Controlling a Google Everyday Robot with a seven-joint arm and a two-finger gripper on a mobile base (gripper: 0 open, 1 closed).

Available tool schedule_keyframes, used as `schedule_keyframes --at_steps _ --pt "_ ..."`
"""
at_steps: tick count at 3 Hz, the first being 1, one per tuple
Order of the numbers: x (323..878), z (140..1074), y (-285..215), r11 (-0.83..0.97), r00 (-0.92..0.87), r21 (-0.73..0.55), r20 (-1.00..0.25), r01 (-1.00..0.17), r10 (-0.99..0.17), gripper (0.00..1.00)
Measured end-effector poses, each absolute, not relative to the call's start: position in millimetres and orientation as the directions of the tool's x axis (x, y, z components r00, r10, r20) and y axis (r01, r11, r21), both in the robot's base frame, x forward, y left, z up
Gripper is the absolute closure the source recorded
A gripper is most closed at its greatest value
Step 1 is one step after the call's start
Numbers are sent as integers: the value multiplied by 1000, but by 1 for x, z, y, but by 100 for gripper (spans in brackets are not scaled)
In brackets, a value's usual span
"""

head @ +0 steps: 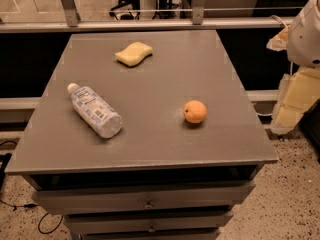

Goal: Place blue plastic bottle upright

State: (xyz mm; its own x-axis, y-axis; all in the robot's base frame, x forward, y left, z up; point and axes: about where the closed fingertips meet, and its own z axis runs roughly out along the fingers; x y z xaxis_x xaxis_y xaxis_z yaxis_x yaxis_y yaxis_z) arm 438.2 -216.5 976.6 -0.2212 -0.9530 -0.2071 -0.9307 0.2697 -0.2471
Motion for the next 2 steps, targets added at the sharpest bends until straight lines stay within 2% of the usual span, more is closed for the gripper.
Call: schedule_keyframes --at_steps 1,2 --pt "438 977 -217 270 -221 -247 -207 -931 -953 0" --pt "474 978 -136 236 -166 -214 -301 -948 -939 0"
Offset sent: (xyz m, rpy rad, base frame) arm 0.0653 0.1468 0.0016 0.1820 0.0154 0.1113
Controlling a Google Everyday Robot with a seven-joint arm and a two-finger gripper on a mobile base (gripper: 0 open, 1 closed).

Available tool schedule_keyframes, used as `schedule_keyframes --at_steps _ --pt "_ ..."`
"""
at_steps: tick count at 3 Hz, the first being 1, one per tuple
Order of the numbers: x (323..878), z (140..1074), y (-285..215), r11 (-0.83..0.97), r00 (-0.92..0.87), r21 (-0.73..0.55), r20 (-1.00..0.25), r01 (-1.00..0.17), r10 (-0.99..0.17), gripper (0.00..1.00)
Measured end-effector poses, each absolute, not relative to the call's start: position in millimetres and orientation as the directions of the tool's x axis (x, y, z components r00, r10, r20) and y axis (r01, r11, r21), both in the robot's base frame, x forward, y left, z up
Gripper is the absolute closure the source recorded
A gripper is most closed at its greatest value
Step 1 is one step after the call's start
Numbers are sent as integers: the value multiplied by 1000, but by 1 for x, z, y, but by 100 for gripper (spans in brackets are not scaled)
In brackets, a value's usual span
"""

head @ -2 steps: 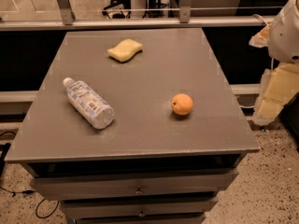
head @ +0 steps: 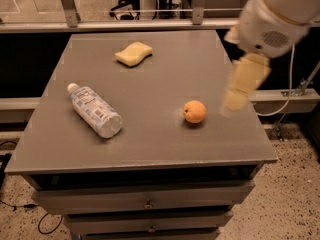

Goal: Place blue plastic bottle upright

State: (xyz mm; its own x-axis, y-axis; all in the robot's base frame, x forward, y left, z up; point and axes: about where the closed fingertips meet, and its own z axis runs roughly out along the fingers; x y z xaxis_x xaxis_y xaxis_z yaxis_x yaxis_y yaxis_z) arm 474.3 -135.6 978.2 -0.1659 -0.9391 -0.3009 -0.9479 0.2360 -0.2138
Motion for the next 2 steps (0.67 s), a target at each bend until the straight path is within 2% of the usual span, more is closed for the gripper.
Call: schedule_keyframes --at_steps 2 --pt "528 985 -6 288 -222 -76 -462 -955 -858 0"
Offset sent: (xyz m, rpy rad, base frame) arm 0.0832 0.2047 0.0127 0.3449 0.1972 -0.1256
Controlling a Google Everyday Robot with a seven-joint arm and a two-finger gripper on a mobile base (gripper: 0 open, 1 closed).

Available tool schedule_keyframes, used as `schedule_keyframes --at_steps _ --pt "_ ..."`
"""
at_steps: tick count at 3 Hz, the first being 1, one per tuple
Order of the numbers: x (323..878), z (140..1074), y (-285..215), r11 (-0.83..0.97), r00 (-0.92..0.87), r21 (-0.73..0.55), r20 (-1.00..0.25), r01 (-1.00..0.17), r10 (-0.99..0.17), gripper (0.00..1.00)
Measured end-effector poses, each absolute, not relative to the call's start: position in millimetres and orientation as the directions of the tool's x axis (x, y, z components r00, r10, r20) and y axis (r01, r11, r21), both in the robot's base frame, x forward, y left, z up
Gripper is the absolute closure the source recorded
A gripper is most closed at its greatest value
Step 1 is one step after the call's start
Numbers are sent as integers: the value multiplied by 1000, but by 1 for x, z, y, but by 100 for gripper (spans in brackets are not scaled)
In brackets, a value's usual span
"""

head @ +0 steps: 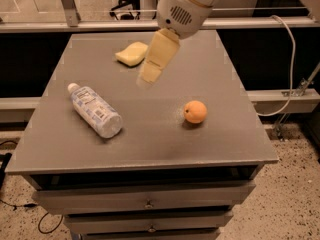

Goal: Place blue plastic bottle upright

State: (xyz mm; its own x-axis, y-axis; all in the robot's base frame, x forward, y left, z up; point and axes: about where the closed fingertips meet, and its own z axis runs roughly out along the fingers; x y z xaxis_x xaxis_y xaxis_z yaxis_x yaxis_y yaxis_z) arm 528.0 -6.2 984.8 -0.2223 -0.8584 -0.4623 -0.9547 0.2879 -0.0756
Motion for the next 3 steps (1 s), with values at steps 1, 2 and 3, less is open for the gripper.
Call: schedule_keyframes --at_steps 1,2,3 --pt "551 974 63 369 -326 17 -509 -929 -797 0" --pt "564 961 96 420 -390 63 -513 -906 -765 0" --pt "569 941 124 461 -441 85 -485 -883 -755 0"
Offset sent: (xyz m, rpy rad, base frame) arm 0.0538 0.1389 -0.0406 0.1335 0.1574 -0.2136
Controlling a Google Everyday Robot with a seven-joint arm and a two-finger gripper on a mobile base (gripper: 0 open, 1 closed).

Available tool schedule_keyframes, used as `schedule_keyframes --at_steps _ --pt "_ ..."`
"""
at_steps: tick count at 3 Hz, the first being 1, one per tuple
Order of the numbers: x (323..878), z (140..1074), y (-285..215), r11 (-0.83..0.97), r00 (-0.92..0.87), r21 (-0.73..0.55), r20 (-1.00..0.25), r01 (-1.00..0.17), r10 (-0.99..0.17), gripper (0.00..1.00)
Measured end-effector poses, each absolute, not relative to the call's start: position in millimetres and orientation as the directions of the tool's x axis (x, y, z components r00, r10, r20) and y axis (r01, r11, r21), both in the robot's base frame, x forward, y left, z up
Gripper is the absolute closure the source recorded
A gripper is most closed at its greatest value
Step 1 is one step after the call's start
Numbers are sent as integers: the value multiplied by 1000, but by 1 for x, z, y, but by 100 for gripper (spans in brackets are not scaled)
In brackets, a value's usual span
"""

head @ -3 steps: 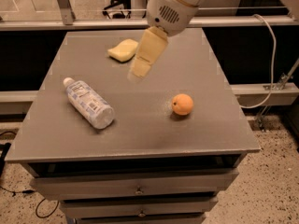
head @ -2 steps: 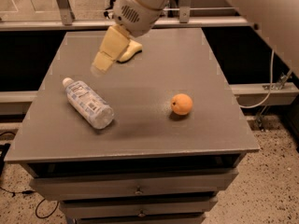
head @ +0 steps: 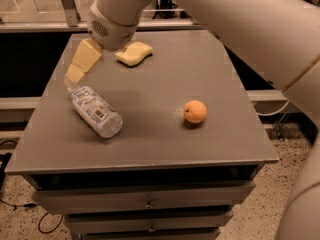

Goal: Place blue plastic bottle upright

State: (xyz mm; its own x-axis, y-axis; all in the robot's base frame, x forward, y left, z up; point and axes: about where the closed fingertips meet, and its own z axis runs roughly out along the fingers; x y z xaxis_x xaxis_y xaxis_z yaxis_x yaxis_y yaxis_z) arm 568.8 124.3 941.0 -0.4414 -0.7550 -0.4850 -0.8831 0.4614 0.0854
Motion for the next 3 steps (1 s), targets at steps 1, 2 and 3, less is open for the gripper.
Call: schedule_keyframes --at_steps 1,2,3 --pt "568 918 143 515 -500 92 -434 -852 -750 0" --pt "565 899 159 547 -529 79 -400 -833 -748 0" --pt "567 883 171 563 -540 56 -376 -824 -753 0"
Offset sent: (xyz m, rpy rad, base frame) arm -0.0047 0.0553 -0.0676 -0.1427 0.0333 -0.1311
